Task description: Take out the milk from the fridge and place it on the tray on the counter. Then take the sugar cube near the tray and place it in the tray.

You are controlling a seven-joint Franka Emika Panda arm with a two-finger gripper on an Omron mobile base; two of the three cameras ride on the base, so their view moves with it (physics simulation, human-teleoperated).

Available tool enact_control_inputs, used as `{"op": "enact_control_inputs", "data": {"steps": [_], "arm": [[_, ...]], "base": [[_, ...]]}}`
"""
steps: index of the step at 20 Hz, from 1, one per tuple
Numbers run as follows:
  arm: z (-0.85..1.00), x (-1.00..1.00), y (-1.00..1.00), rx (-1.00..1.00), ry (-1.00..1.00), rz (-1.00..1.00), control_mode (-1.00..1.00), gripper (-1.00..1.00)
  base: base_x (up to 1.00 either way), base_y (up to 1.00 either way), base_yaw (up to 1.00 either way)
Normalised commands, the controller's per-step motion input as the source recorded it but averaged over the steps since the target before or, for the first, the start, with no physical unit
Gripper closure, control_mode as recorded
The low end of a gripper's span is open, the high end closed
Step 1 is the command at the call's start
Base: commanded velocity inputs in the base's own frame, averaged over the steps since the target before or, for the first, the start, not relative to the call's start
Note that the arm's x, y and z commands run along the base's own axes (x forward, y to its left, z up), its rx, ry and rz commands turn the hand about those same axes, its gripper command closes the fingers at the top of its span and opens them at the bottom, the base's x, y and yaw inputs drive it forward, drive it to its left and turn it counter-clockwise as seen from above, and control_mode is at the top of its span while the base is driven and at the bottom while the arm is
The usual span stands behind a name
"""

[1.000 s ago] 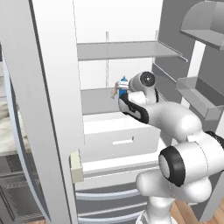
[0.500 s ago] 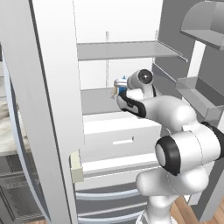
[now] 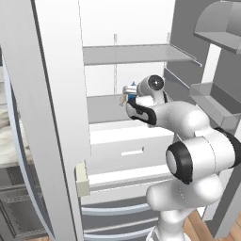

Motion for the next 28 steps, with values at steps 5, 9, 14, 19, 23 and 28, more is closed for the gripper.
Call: {"op": "enact_control_inputs", "data": {"steps": [5,9,14,19,23,28], "arm": [[-0.26,0.0,0.0,0.0,0.0,0.0,-1.0,-1.0],[-0.25,0.0,0.0,0.0,0.0,0.0,-1.0,-1.0],[-0.07,0.04,0.0,0.0,0.0,0.0,-1.0,-1.0],[0.0,0.14,0.0,0.0,-0.01,0.0,-1.0,-1.0],[0.0,0.22,0.0,0.0,-0.02,0.0,-1.0,-1.0],[-0.04,0.36,0.0,0.0,-0.14,0.0,-1.0,-1.0]], "base": [[0.0,0.0,0.0],[0.0,0.0,0.0],[0.0,0.0,0.0],[0.0,0.0,0.0],[0.0,0.0,0.0],[0.0,0.0,0.0]]}}
